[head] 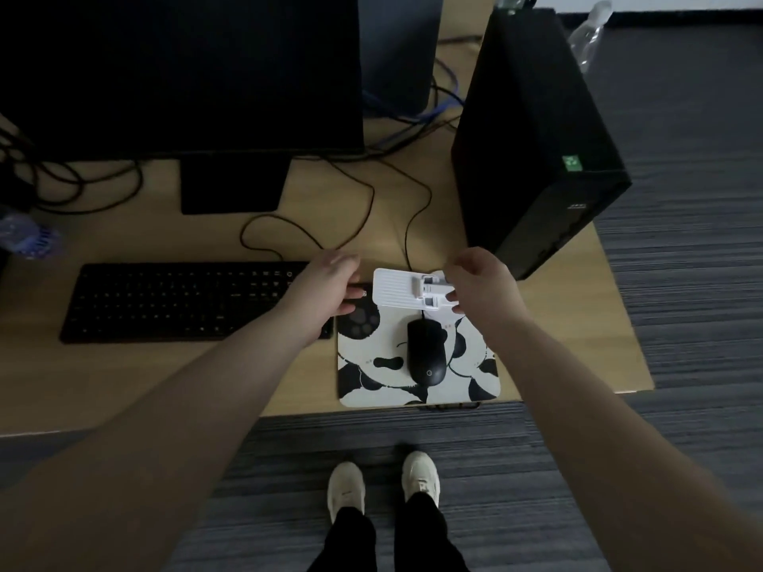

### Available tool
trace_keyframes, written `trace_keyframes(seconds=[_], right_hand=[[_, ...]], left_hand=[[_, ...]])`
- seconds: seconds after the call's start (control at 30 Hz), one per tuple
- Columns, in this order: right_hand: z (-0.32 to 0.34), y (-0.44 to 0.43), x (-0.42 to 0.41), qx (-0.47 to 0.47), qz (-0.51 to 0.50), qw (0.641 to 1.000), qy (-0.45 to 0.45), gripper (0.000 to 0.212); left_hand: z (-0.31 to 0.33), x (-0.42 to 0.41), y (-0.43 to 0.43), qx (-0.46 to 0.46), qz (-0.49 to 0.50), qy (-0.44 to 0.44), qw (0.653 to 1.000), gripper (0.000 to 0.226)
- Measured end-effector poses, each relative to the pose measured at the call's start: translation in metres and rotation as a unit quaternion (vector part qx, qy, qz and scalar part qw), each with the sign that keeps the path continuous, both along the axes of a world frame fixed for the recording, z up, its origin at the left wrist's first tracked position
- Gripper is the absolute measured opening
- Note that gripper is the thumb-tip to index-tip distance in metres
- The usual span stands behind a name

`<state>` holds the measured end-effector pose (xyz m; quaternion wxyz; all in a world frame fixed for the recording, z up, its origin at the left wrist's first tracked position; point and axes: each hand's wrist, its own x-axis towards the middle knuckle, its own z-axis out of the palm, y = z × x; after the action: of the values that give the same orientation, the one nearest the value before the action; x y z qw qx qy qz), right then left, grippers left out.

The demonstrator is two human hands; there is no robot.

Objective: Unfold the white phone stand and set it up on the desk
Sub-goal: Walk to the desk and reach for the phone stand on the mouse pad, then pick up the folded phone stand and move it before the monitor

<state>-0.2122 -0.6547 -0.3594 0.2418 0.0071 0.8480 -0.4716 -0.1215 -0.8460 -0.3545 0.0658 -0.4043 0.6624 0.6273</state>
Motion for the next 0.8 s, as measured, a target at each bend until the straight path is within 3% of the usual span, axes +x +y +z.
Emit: trace_keyframes(seconds=[0.13,0.2,0.3,0.4,0.5,0.6,0.8], right_hand=[[-0.021,0.002,-0.008,0.035,0.031,0.998,0.032,0.02],[-0.031,0.004,-0.013,0.06,0.065,0.994,0.058,0.021],[-0.044,0.009,-0.018,0.105,0.108,0.984,0.09,0.025],[-0.055,0.011,-0.022,0.123,0.132,0.979,0.096,0.032],[-0.064,0.011,-0.025,0.116,0.147,0.977,0.099,0.038],[-0.07,0.01,-0.028,0.118,0.16,0.975,0.098,0.043],[-0.086,0.007,-0.035,0.152,0.2,0.963,0.099,0.044]], left_hand=[[-0.016,-0.007,0.003,-0.031,-0.027,-0.017,0.999,0.019],[-0.02,-0.01,0.006,-0.044,-0.041,-0.032,0.998,0.01],[-0.025,-0.016,0.011,-0.051,-0.051,-0.051,0.996,0.022],[-0.036,-0.023,0.015,-0.039,-0.051,-0.059,0.996,0.014],[-0.047,-0.029,0.019,-0.027,-0.049,-0.075,0.996,0.042],[-0.054,-0.035,0.02,-0.004,-0.04,-0.089,0.995,0.054],[-0.072,-0.048,0.024,-0.019,-0.013,-0.094,0.995,0.04]])
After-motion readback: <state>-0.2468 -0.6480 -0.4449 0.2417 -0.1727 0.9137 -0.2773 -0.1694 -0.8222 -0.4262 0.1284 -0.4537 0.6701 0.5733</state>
